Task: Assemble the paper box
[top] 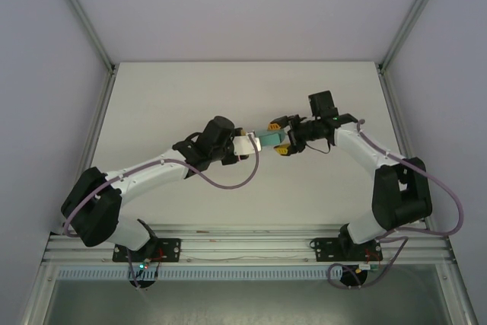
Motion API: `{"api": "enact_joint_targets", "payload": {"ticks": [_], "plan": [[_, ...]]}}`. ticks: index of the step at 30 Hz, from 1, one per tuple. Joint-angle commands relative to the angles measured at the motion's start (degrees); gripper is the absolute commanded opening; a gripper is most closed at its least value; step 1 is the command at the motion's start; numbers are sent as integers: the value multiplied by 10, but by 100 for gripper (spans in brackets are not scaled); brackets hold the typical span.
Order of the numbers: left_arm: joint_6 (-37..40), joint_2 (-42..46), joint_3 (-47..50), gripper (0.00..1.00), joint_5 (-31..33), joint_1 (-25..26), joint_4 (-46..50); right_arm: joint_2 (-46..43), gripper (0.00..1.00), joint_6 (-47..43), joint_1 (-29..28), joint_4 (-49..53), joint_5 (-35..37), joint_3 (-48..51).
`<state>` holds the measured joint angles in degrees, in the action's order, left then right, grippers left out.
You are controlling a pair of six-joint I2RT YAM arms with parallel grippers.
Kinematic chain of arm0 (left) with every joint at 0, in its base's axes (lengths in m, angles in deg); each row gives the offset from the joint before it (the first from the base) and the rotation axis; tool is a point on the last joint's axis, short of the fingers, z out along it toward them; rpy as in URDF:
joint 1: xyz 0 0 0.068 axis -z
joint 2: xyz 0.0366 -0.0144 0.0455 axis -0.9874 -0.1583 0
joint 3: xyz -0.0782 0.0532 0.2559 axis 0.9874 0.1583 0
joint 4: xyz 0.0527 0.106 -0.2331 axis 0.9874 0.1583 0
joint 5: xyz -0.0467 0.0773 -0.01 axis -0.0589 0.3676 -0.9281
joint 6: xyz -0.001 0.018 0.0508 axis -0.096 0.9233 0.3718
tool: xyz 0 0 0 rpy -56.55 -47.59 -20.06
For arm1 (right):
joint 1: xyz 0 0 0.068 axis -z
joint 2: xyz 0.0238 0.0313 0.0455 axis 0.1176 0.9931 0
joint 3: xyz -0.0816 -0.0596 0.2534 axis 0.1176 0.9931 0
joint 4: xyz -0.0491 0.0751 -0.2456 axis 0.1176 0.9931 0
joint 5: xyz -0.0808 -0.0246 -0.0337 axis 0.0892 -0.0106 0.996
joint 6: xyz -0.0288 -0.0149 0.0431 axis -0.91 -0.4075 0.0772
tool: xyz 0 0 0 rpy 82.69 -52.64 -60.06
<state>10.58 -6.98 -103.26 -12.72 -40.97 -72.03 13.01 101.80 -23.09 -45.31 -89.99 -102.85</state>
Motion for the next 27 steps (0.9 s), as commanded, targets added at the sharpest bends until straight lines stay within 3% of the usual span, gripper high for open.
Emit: {"api": "enact_joint_targets", "payload": {"ticks": [1,6,8,14,17,19,27], "plan": [[-5,2,-25,43,9,-1,20,-18,68,-21,8,-21,47,1],[11,4,-37,42,-24,-8,92,-51,94,-178,37,47,203,-40],[3,-1,-48,42,-51,-19,125,-75,100,-241,47,35,260,-42],[17,-35,-84,43,-151,-48,263,-152,100,-413,55,-100,343,7],[6,-63,-101,43,-149,-58,291,-182,100,-442,55,-175,372,52],[5,-83,-115,43,-164,-67,312,-184,100,-471,56,-196,366,60],[19,-192,-209,45,-210,-83,412,-176,98,-659,43,-120,205,40]]}}
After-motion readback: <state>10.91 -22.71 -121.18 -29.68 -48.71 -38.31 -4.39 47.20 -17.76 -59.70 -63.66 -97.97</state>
